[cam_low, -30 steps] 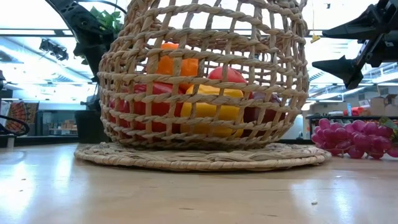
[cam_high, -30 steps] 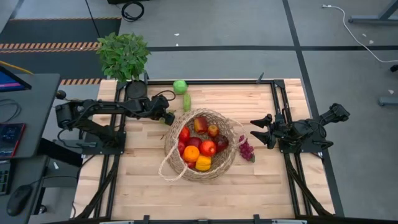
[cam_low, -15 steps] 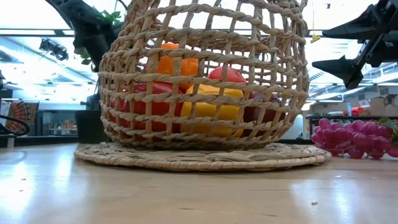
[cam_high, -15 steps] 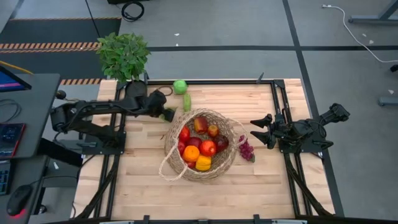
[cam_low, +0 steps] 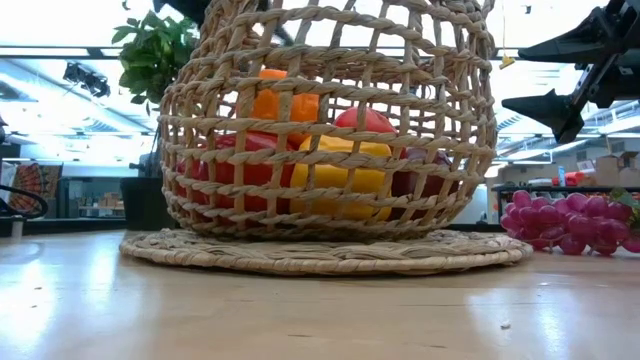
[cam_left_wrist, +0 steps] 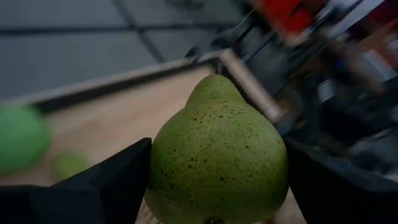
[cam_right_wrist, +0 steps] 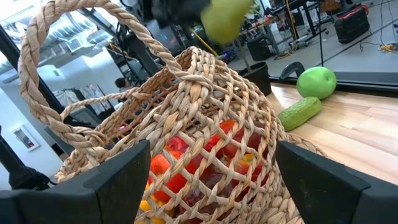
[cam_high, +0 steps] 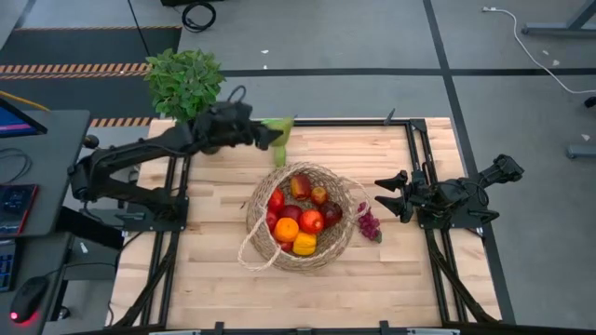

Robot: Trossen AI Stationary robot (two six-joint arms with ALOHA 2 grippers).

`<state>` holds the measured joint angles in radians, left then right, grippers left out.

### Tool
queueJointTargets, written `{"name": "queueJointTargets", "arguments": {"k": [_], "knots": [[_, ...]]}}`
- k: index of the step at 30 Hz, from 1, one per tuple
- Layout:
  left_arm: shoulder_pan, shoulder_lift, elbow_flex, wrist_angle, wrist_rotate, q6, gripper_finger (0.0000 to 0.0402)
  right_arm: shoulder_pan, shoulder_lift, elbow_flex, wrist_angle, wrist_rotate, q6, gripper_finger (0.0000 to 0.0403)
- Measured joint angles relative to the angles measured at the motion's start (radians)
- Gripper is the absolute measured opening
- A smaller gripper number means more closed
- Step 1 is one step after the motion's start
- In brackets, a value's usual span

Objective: Build produce basket
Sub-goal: Put the pear into the woven basket

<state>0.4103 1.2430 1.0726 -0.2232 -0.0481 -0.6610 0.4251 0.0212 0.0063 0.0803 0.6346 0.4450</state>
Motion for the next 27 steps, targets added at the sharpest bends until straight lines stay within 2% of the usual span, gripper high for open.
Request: {"name": "queueJointTargets", "arguments": {"k": [5, 12, 18, 27], "knots": [[0.000, 0.000, 0.114, 0.031, 0.020, 0.018, 0.0336, 0.000, 0.000, 0.000, 0.000, 0.000, 0.000, 0.0348], [-0.001, 0.000, 0.215, 0.101, 0.164, 0.007, 0.0336, 0.000, 0.000, 0.000, 0.000, 0.000, 0.000, 0.0348], [0.000, 0.000, 0.263, 0.190, 0.200, -0.040, 0.0336, 0.000, 0.000, 0.000, 0.000, 0.000, 0.000, 0.0348], [0.001, 0.000, 0.265, 0.455, 0.213, -0.112, 0.0337, 0.000, 0.000, 0.000, 0.000, 0.000, 0.000, 0.0348]]}}
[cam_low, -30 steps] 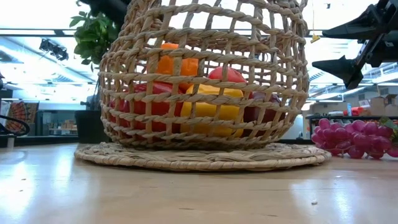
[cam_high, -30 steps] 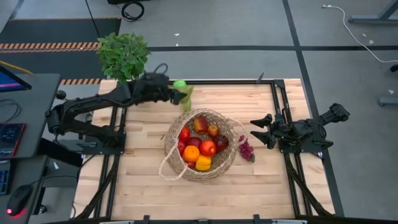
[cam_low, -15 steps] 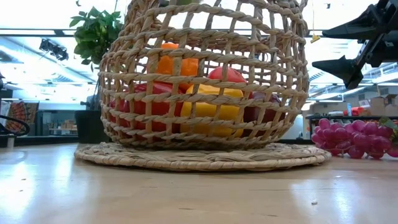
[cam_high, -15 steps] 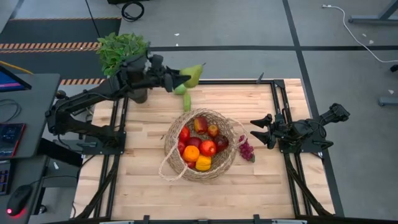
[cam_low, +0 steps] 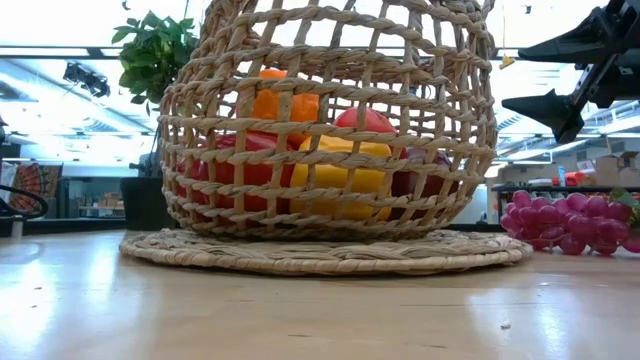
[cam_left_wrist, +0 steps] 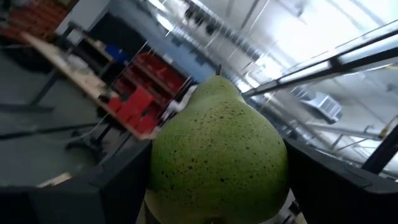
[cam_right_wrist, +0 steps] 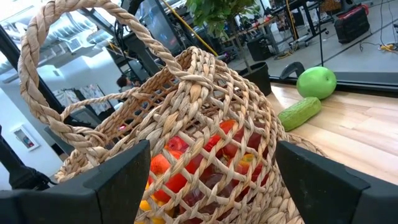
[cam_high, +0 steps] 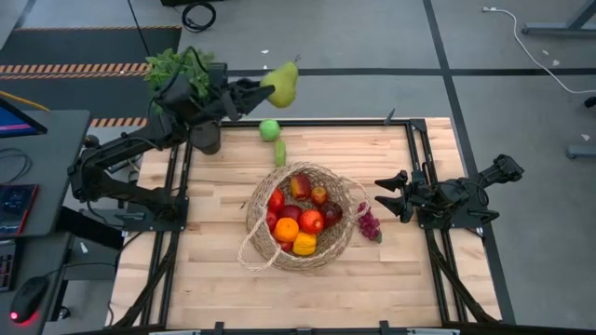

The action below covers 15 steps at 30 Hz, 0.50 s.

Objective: Build produce basket
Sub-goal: Put the pear into the woven basket

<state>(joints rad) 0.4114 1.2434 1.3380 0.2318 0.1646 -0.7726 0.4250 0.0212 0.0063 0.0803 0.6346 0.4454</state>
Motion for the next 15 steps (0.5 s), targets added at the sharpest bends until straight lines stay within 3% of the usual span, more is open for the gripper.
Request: {"name": "queueJointTargets", "arguments": {"k": [10, 13, 15], "knots": [[0.000, 0.000, 0.000, 0.071, -0.001, 0.040, 0.0337, 0.000, 0.000, 0.000, 0.000, 0.000, 0.000, 0.0348], [0.000, 0.000, 0.000, 0.068, 0.014, 0.154, 0.0337, 0.000, 0.000, 0.000, 0.000, 0.000, 0.000, 0.0348], [0.005, 0.000, 0.000, 0.065, 0.019, 0.317, 0.0337, 0.000, 0.000, 0.000, 0.000, 0.000, 0.000, 0.0348]]}}
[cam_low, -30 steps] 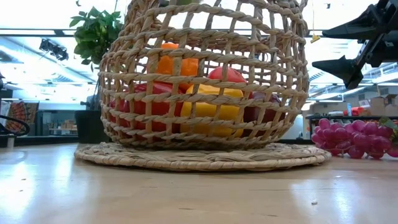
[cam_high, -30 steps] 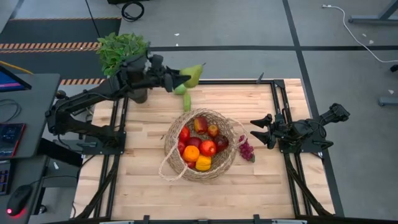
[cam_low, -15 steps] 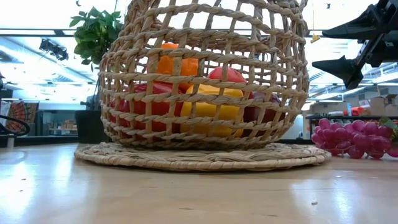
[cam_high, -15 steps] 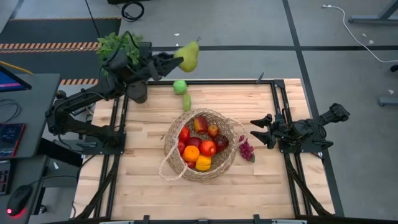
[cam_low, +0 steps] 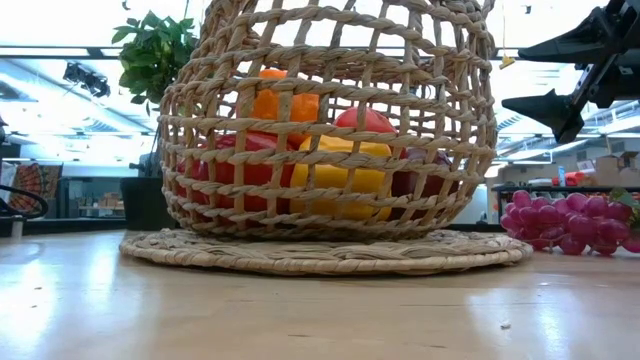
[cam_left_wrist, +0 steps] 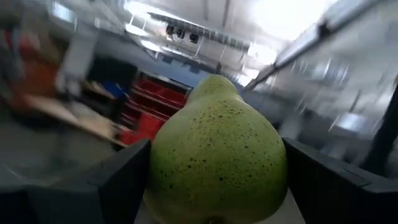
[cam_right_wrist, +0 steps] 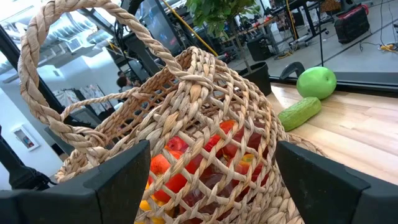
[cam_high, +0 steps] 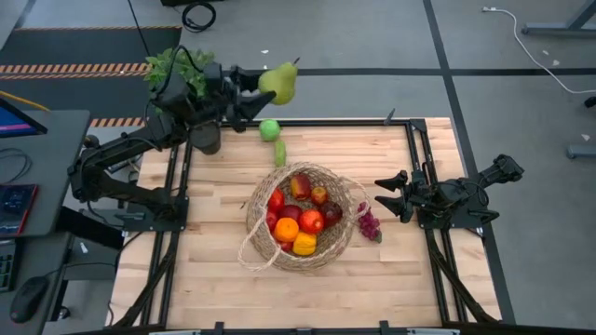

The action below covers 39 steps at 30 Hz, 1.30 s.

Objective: Build produce basket
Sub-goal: Put the pear into the woven basket

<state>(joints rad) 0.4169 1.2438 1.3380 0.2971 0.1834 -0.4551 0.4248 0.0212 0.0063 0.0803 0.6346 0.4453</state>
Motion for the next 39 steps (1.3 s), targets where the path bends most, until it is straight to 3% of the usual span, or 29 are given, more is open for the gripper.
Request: {"name": "queueJointTargets", "arguments": {"k": [8, 21, 28, 39], "knots": [[0.002, 0.000, 0.000, -0.025, 0.000, 0.859, 0.0337, 0.000, 0.000, 0.000, 0.000, 0.000, 0.000, 0.0348], [0.025, 0.000, 0.000, -0.024, -0.026, 1.775, 0.0348, 0.000, 0.000, 0.000, 0.000, 0.000, 0.000, 0.0348], [0.025, 0.000, 0.000, -0.022, -0.026, 2.007, 0.0352, 0.000, 0.000, 0.000, 0.000, 0.000, 0.000, 0.0348], [0.025, 0.000, 0.000, -0.024, -0.026, 1.991, 0.0353, 0.000, 0.000, 0.000, 0.000, 0.000, 0.000, 0.0348]]}}
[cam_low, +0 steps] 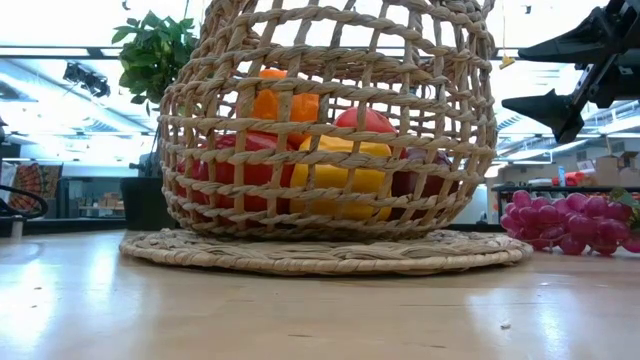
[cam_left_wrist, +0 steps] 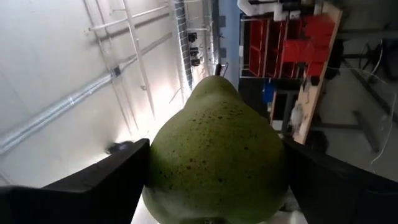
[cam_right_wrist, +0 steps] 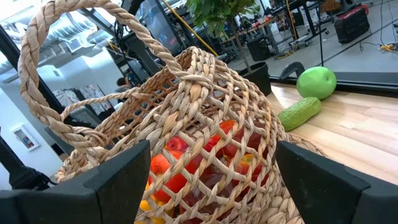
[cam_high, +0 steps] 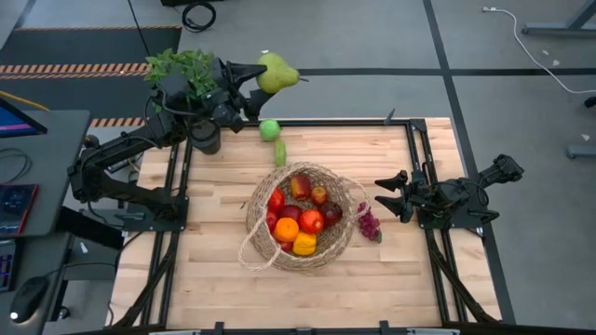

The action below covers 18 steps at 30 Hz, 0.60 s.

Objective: Build produce basket
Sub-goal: Put the pear into the woven basket

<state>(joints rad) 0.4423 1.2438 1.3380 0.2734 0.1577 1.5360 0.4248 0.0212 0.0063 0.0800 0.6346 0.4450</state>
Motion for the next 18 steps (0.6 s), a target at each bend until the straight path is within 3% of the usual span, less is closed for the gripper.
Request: {"name": "queueJointTargets", "arguments": {"k": [3, 7, 18], "knots": [[-0.003, 0.000, 0.000, -0.002, 0.000, -0.130, 0.0353, 0.000, 0.000, 0.000, 0.000, 0.000, 0.000, 0.0348], [-0.012, 0.000, -0.001, -0.002, 0.000, -0.436, 0.0353, 0.000, 0.000, 0.000, 0.000, 0.000, 0.000, 0.0348], [-0.060, 0.000, -0.001, -0.002, 0.001, -1.593, 0.0353, 0.000, 0.000, 0.000, 0.000, 0.000, 0.000, 0.0348]]}}
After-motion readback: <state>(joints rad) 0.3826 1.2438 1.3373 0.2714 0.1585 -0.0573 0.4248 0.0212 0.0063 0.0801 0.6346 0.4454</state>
